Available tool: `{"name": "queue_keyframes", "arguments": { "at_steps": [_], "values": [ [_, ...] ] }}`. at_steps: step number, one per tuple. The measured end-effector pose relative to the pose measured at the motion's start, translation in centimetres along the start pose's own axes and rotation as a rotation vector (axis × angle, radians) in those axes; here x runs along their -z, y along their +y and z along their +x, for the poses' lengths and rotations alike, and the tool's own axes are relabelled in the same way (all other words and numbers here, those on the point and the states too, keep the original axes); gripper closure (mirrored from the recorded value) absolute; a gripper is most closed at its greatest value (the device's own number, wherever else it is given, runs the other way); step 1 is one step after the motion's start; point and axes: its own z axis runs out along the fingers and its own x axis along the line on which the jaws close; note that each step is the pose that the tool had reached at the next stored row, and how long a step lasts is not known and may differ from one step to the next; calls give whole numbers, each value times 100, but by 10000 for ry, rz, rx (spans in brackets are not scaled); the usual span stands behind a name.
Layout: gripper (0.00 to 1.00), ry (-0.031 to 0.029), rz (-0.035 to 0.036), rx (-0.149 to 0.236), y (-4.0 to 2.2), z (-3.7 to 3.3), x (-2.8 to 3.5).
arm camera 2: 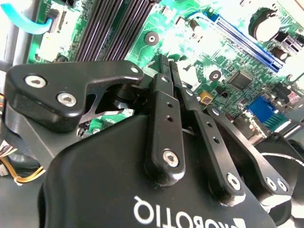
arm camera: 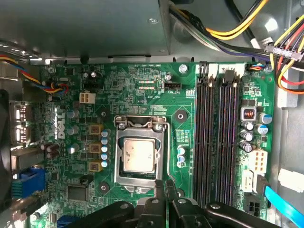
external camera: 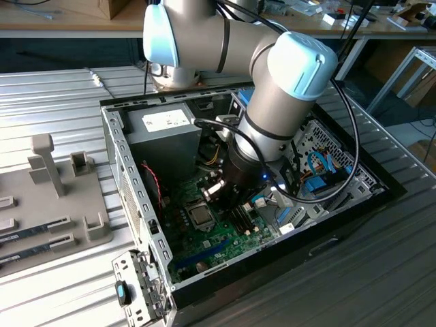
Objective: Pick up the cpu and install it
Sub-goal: 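Install the first cpu locking lever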
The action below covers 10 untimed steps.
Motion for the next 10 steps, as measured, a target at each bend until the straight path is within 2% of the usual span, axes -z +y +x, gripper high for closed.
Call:
{"name": "queue_keyframes", "arguments": {
  "at_steps": [4,5,6,8,10],
  "values": [
    [83,0,0,1,-6,0,-3],
    [71,0,0,1,-7,0,-4],
    [71,0,0,1,-9,0,-4],
    [59,0,1,1,-11,0,-6],
    [59,-1,-1,-4,-7,-5,-26]
  ]
}}
